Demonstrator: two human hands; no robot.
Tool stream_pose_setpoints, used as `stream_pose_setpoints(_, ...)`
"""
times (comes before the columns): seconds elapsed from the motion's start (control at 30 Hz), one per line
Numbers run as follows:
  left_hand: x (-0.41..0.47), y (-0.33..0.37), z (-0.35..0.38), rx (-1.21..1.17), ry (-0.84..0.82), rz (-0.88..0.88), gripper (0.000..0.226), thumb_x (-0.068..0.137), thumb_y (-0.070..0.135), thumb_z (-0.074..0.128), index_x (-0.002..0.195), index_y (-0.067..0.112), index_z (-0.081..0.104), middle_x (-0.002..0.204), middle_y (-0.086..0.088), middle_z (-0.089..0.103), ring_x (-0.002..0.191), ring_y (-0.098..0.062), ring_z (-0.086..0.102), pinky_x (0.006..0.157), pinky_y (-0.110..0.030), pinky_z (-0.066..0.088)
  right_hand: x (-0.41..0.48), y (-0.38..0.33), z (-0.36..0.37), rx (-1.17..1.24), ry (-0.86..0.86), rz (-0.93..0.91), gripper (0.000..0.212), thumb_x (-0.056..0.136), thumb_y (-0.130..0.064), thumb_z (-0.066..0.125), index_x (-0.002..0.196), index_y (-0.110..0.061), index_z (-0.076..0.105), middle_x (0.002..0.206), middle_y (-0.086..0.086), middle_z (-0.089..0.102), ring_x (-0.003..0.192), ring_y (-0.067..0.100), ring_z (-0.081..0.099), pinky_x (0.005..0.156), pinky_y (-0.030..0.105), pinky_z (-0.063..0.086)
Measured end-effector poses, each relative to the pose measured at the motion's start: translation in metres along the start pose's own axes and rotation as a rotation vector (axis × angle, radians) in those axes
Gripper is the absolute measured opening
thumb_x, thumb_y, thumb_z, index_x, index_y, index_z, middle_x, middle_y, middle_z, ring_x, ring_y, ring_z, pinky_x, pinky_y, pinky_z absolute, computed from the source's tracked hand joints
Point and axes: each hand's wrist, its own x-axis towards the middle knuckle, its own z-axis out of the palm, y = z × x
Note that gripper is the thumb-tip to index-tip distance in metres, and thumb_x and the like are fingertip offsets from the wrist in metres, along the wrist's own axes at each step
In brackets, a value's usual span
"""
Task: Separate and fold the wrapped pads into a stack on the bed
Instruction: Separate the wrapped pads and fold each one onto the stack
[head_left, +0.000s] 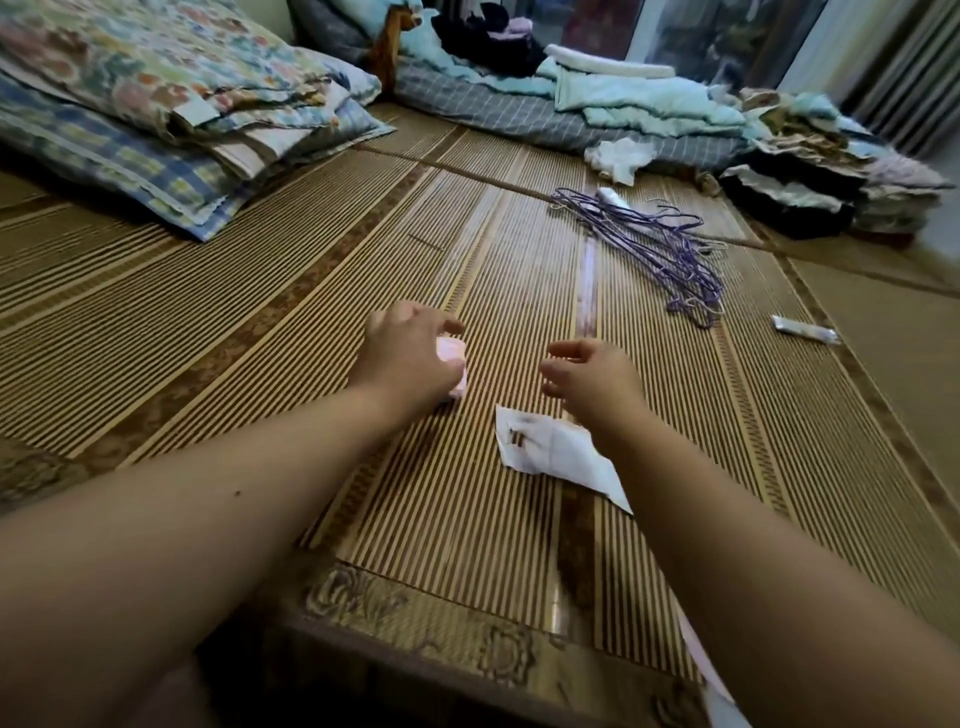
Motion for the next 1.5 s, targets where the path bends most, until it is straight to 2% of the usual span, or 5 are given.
stream_pose_setpoints(0.3, -0.039, 0.065, 0.067, 0.205, -0.531, 0.258, 0.057, 0.074, 0.049, 0.069, 0.125, 0.028, 0.057, 0.127, 0.003, 0.06, 0.114, -0.02, 0.053, 0.095, -0.041, 0.045, -0.049, 0.068, -0.073, -0.638, -0.162, -0.073, 0.052, 0.075, -0.037, 0.076, 0.122, -0.02, 0.063, 0.118, -0.002, 0.067, 0.104, 0.015, 0.06, 0.085, 0.03, 0.048)
stream_pose_setpoints(0.7, -0.041, 0.055, 0.06, 0.378, -0.44, 0.476, 0.014, 0.087, 0.024, 0.057, 0.09, 0.018, 0.07, 0.088, 0.002, 0.062, 0.08, -0.014, 0.055, 0.067, -0.027, 0.046, -0.049, 0.104, -0.101, -0.656, 0.243, 0.013, 0.031, 0.089, -0.025, 0.057, 0.116, -0.016, 0.067, 0.115, 0.007, 0.069, 0.105, 0.025, 0.061, 0.079, 0.03, 0.042)
stream_pose_setpoints(1.1, -0.075, 0.036, 0.028, 0.316, -0.547, 0.232, 0.007, 0.082, 0.026, 0.064, 0.086, 0.028, 0.07, 0.149, -0.006, 0.037, 0.135, -0.022, 0.036, 0.105, -0.04, 0.038, -0.059, 0.106, -0.118, -0.568, 0.023, 0.25, 0.049, 0.067, -0.05, 0.076, 0.1, -0.015, 0.068, 0.095, 0.001, 0.07, 0.088, 0.019, 0.065, 0.082, 0.042, 0.055)
stream_pose_setpoints(1.27, -0.071, 0.032, 0.029, 0.079, -0.531, -0.03, 0.019, 0.086, 0.03, 0.064, 0.071, 0.02, 0.07, 0.071, 0.004, 0.072, 0.08, -0.009, 0.068, 0.068, -0.029, 0.051, -0.055, 0.101, -0.111, -0.564, 0.002, 0.319, 0.022, 0.073, -0.035, 0.077, 0.067, -0.015, 0.07, 0.067, 0.001, 0.07, 0.069, 0.017, 0.067, 0.075, 0.04, 0.057)
stream_pose_setpoints(1.5, -0.062, 0.027, 0.024, 0.241, -0.485, -0.199, 0.043, 0.076, 0.037, 0.072, 0.108, 0.014, 0.054, 0.103, -0.004, 0.064, 0.092, -0.021, 0.061, 0.079, -0.039, 0.051, -0.059, 0.103, -0.119, -0.376, 0.13, 0.331, 0.016, 0.076, -0.014, 0.065, 0.067, -0.001, 0.062, 0.066, 0.012, 0.061, 0.059, 0.021, 0.058, 0.062, 0.039, 0.05)
